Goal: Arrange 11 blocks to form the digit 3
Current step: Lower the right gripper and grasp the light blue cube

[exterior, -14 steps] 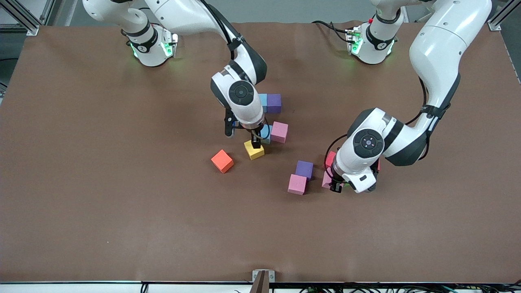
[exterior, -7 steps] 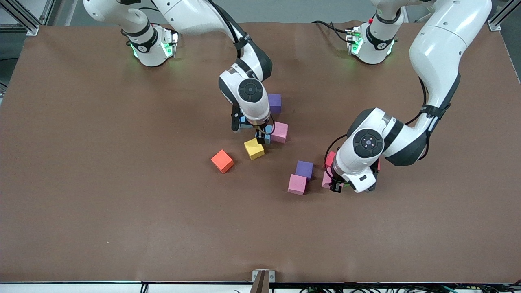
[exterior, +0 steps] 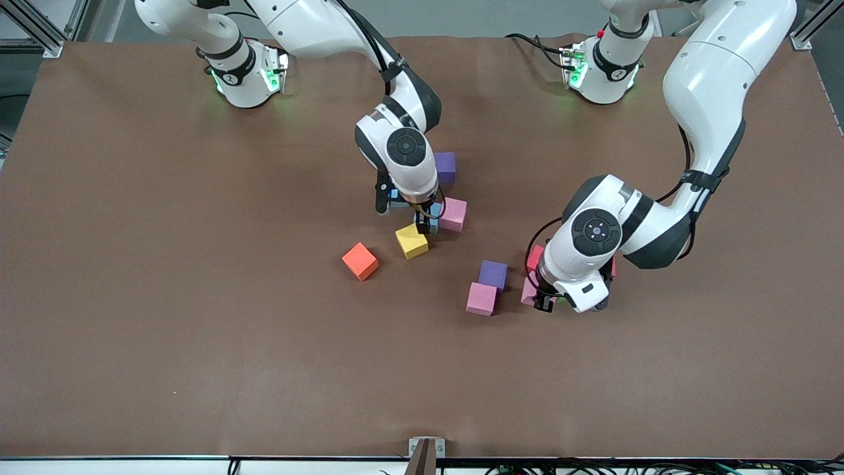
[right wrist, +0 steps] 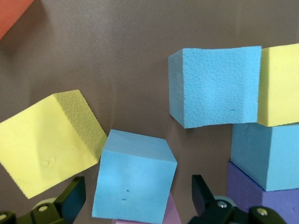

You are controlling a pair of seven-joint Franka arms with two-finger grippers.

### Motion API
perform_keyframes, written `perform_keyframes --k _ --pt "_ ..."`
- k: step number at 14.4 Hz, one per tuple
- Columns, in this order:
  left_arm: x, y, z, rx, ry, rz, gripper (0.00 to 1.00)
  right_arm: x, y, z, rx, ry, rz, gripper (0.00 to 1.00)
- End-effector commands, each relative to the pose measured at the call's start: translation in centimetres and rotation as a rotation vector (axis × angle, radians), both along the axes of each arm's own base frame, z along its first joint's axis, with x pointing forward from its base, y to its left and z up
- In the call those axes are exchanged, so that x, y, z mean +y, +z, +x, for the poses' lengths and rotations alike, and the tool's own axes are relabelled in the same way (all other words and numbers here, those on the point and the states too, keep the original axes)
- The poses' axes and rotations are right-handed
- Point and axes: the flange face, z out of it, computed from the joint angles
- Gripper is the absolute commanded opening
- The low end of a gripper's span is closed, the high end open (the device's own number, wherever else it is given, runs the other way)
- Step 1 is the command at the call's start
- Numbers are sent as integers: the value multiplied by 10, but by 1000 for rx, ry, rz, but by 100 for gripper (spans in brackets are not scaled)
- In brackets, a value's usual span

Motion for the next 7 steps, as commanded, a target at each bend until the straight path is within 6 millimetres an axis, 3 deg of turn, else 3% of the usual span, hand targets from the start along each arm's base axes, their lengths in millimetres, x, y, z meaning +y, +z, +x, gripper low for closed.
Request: perform_keyframes --k 1,5,7 --pt "0 8 -2 1 -19 10 30 3 -7 0 -3 -23 5 100" --pt "0 7 -2 2 -19 11 30 2 -11 0 1 -24 0 98" --pt "1 7 -1 2 -18 11 30 3 -11 -1 -4 -16 -4 85"
